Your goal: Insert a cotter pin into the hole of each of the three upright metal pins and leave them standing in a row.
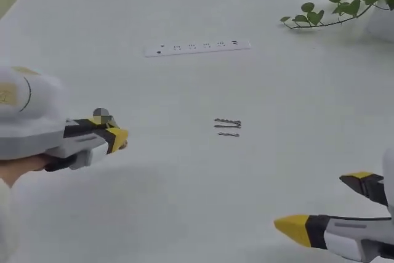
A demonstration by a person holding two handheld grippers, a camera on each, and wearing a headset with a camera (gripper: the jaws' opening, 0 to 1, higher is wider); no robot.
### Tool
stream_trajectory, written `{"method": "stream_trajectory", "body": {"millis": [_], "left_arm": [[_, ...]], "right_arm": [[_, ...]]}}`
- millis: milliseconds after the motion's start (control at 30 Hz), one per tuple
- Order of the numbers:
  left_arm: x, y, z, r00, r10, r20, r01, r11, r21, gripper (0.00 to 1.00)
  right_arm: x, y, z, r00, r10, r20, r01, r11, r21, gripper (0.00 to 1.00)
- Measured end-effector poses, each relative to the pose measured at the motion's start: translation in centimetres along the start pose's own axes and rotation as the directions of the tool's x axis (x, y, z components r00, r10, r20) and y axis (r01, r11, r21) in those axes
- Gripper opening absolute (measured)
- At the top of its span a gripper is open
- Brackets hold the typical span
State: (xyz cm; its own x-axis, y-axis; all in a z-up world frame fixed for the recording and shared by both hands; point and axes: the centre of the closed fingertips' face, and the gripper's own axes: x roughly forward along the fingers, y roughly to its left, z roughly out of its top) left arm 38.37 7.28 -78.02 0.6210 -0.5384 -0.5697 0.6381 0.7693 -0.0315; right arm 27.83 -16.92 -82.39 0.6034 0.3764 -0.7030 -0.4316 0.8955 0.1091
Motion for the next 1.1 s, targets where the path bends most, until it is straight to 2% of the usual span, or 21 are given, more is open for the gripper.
{"method": "stream_trajectory", "body": {"millis": [167, 333, 467, 667, 733, 900, 1100], "left_arm": [[0.3, -2.1, -0.6, 0.9982, -0.057, -0.020, 0.058, 0.997, 0.048, 0.07], [0.8, -3.5, -1.0, 0.9957, -0.086, -0.035, 0.089, 0.992, 0.091, 0.07], [1.1, -4.5, -1.4, 0.9929, -0.115, -0.030, 0.117, 0.990, 0.079, 0.07], [1.6, -5.7, -2.9, 0.9871, -0.152, -0.050, 0.155, 0.985, 0.070, 0.07], [1.8, -6.2, -3.4, 0.9849, -0.165, -0.054, 0.169, 0.981, 0.092, 0.07], [2.2, -6.7, -4.8, 0.9799, -0.182, -0.082, 0.189, 0.978, 0.087, 0.07], [2.4, -7.0, -5.4, 0.9765, -0.195, -0.092, 0.202, 0.977, 0.073, 0.07]], "right_arm": [[0.1, 0.2, 0.1, 1.0000, 0.006, 0.000, -0.006, 1.000, 0.000, 0.87], [0.1, 0.3, 0.0, 0.9999, 0.009, -0.005, -0.010, 1.000, -0.004, 0.87], [0.1, 0.2, 0.1, 1.0000, 0.008, -0.005, -0.008, 1.000, -0.006, 0.87], [0.1, 0.2, 0.1, 1.0000, 0.004, -0.006, -0.004, 1.000, -0.003, 0.87], [0.1, 0.2, 0.0, 0.9999, 0.006, -0.008, -0.006, 1.000, -0.005, 0.87], [0.2, 0.3, -0.1, 0.9999, 0.012, -0.012, -0.012, 1.000, -0.007, 0.87], [0.2, 0.3, 0.0, 0.9998, 0.014, -0.013, -0.014, 1.000, -0.010, 0.87]]}}
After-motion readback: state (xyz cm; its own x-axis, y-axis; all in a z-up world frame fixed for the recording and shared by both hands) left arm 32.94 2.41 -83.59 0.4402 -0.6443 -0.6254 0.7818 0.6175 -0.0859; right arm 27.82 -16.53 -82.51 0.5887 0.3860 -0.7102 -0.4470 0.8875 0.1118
